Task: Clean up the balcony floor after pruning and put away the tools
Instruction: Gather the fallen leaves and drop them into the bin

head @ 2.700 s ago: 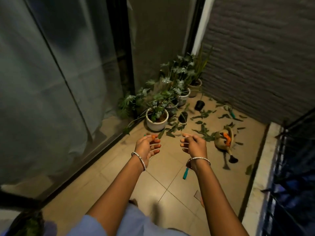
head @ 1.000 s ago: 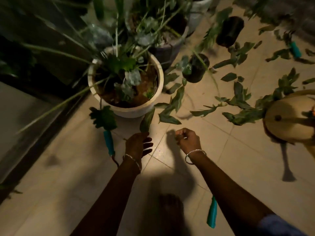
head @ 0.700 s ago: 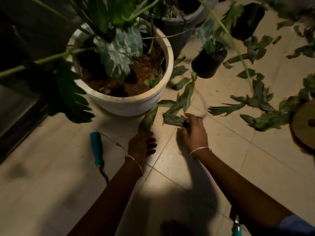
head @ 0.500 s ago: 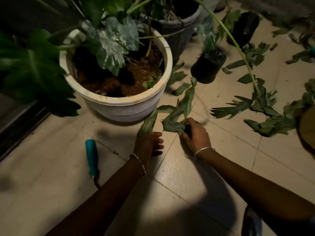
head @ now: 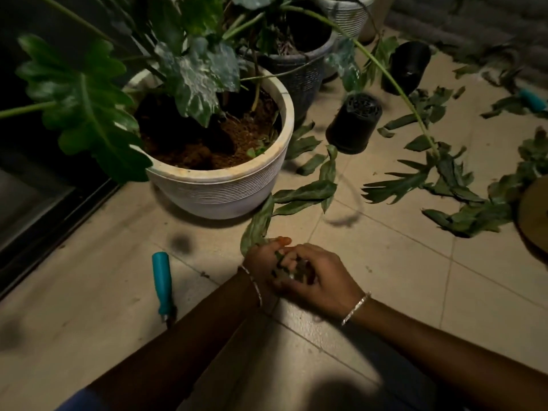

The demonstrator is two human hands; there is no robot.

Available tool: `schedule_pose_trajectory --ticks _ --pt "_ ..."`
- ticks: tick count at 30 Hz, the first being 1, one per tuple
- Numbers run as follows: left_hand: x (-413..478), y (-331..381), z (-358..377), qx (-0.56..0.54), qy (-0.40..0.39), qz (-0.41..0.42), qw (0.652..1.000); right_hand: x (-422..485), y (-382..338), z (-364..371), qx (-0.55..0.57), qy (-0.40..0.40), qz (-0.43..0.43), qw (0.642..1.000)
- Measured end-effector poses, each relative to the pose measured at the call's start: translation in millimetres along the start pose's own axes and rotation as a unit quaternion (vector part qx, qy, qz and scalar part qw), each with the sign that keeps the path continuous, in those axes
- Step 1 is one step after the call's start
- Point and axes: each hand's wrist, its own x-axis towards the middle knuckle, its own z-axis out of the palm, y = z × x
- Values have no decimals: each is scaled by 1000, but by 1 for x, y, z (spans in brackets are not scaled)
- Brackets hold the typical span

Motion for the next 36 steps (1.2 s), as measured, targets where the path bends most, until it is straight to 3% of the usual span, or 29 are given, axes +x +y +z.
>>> schedule_pose_trajectory --ticks 3,6,13,16,19,25,28,31,34,36 --pt "0 5 -14 13 56 49 997 29 17 -22 -6 55 43 998" --pt "-6 11 -27 11 57 57 997 66 51 -39 -146 102 65 982" --pt "-8 11 -43 -7 0 41 999 122 94 -41 -338 -19 69 938" --pt "-10 18 -53 -11 -13 58 998 118 95 -37 -357 19 58 932" --pt "-8 20 -62 -15 -14 72 997 101 90 -30 -328 68 47 941" --pt "-6 13 -57 20 -22 75 997 58 38 -11 -152 162 74 972" --pt "-8 7 -45 55 -45 85 994 34 4 10 -117 118 67 984" --pt "-5 2 -41 39 -80 94 992 22 -15 25 -104 45 3 994" --pt "3 3 -51 7 -22 71 997 20 -19 24 -53 -39 -12 998" --pt "5 4 -59 2 21 58 998 22 -17 19 15 -45 21 999"
